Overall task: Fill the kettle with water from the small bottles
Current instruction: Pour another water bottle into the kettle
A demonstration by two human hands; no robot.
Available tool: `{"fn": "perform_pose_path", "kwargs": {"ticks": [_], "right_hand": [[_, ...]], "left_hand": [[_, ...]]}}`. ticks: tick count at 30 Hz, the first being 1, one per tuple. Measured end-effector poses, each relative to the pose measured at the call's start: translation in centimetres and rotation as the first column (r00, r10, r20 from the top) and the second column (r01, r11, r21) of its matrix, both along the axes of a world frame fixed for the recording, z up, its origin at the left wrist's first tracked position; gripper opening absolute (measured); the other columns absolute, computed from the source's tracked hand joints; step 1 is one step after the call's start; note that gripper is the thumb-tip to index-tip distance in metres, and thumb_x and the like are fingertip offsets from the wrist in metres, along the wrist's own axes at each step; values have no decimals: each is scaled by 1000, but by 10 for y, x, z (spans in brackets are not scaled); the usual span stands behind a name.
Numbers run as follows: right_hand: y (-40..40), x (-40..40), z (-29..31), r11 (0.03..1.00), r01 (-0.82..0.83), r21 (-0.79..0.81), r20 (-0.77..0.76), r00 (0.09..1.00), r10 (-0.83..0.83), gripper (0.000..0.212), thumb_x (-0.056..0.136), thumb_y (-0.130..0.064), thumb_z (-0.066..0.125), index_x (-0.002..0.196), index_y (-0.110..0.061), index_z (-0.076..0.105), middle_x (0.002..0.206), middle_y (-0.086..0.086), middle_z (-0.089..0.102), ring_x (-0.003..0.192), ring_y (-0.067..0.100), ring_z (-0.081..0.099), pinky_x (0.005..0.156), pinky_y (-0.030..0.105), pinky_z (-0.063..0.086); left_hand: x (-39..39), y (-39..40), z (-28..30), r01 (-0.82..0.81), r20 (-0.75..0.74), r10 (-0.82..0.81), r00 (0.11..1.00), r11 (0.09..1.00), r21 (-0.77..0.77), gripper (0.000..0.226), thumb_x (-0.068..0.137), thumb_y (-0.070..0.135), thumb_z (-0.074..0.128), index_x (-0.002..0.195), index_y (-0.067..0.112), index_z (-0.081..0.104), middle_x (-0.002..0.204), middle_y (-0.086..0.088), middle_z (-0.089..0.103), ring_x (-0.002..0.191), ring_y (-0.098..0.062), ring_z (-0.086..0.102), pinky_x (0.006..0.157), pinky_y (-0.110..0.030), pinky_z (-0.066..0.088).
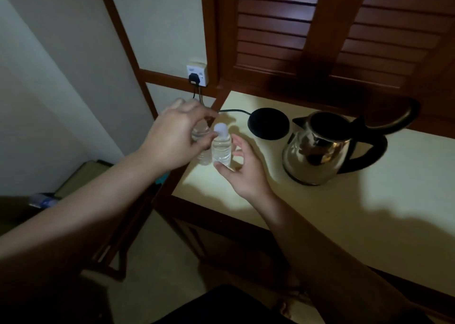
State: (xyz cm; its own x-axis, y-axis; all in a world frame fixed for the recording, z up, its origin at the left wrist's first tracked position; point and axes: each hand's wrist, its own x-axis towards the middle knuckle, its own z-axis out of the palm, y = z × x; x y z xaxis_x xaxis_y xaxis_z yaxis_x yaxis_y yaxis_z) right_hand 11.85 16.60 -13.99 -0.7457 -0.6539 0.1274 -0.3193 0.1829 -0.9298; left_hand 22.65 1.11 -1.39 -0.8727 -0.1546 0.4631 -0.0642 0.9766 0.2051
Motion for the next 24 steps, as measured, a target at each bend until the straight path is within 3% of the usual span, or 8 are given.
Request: {"fn": "perform_pose_path", "kwargs": {"ticks": [3, 5, 9, 13, 16, 18, 22, 24], "right_hand": [[-22, -2, -3, 1000, -10, -16, 33, 999, 11, 85, 85, -28, 90, 157, -28, 44, 133, -12, 66, 118, 8, 66, 100, 36, 58], [-29, -3, -5, 999, -2, -35, 32, 999, 3, 74, 89, -26, 87, 152, -27, 49, 127, -11, 70, 114, 9, 69, 100, 36, 58], [-19, -4, -9, 999, 7, -51, -14, 1000, -8, 49, 96, -30, 79, 140, -29, 58, 120, -12, 74, 109, 7, 70, 94, 48, 60], [22, 1, -5, 998, 25, -53, -88, 996, -30, 49, 96, -32, 78, 141, -29, 58, 126, -16, 70, 114, 2, 67, 93, 40, 59], [57, 1, -8, 997, 70, -26, -64, 995, -71, 54, 94, -34, 79, 144, -35, 57, 131, -18, 69, 118, 4, 66, 95, 38, 57], [82, 1, -9, 994, 110, 7, -26, 994, -110, 57, 93, -36, 81, 145, -35, 57, 127, -18, 69, 117, 2, 66, 95, 34, 57], [132, 2, -6, 981, 186, 63, -69, 981, -181, 64, 90, -40, 84, 144, -47, 51, 127, -35, 59, 115, -11, 61, 91, 12, 53], [149, 2, -3, 977, 206, 59, -89, 976, -200, 61, 90, -39, 85, 139, -50, 52, 131, -32, 61, 119, -9, 62, 92, 13, 53]], "left_hand": [[-15, -10, 2, 29, 129, -9, 992, 987, -160, 49, 93, 49, 62, 136, 24, 61, 118, 4, 67, 106, -23, 52, 89, -41, 40], [-22, -13, 0, 61, 209, -18, 978, 978, -200, 49, 94, 52, 58, 136, 27, 61, 119, 6, 66, 108, -23, 50, 91, -42, 36], [-31, -15, -2, 110, 244, -65, 968, 978, -175, 45, 93, 54, 60, 131, 30, 66, 118, 7, 65, 110, -20, 47, 94, -42, 32], [-38, 2, -4, 229, 262, -201, 944, 970, -84, 41, 90, 53, 67, 126, 33, 69, 114, 13, 68, 110, -14, 48, 94, -38, 31], [-47, 26, -7, 347, 276, -325, 904, 938, -31, 38, 91, 52, 65, 123, 32, 71, 111, 11, 69, 112, -16, 53, 100, -45, 38], [-55, 42, -11, 418, 246, -403, 882, 908, -12, 35, 90, 52, 65, 116, 29, 72, 105, 9, 70, 109, -18, 57, 95, -48, 42], [-73, 77, -20, 551, 194, -548, 814, 833, 43, 36, 91, 55, 65, 111, 26, 73, 105, 11, 70, 101, -19, 60, 87, -47, 46], [-82, 93, -19, 595, 226, -595, 771, 800, 75, 35, 93, 58, 62, 113, 30, 70, 106, 15, 67, 100, -13, 55, 87, -46, 45]]}}
